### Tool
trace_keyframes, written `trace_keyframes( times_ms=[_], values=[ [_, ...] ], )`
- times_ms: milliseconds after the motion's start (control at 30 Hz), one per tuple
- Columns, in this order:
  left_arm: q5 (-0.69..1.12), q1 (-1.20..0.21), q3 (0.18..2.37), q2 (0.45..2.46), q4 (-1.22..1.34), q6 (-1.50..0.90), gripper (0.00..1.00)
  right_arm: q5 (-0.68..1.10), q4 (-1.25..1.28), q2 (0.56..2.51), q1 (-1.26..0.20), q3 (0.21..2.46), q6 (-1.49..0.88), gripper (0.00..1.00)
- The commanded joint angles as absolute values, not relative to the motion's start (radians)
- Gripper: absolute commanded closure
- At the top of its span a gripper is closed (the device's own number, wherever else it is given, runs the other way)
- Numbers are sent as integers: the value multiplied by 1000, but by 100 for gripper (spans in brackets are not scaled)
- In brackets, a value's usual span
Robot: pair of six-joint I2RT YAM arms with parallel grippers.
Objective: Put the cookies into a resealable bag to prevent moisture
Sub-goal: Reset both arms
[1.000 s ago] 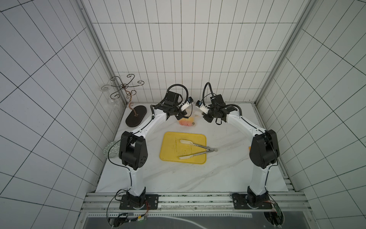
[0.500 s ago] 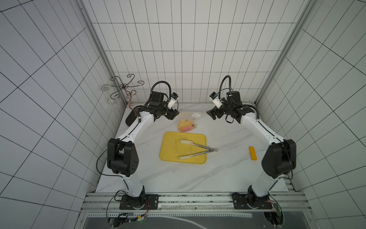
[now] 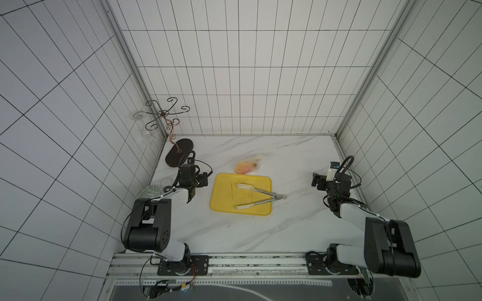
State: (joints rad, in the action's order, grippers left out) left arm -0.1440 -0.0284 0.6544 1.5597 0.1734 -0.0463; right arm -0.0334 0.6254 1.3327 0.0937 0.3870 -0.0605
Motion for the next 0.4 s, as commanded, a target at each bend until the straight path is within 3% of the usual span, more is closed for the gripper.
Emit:
trace_keyframes(
  times_ms=[0,100,233,367],
  values=[
    [-216,-19,667,1572,401,-71,3,-96,836,1363,102,332,-115,1],
    [-124,0,599,1574,538,-49,3,-61,952,1388,103,313,-65,0],
    [40,45,677,1609,428,-54,3,-37,1043,1444,104,319,-71,0],
    [82,33,643,1608,511,-30,3,-21,1109,1470,102,299,-62,0]
  ],
)
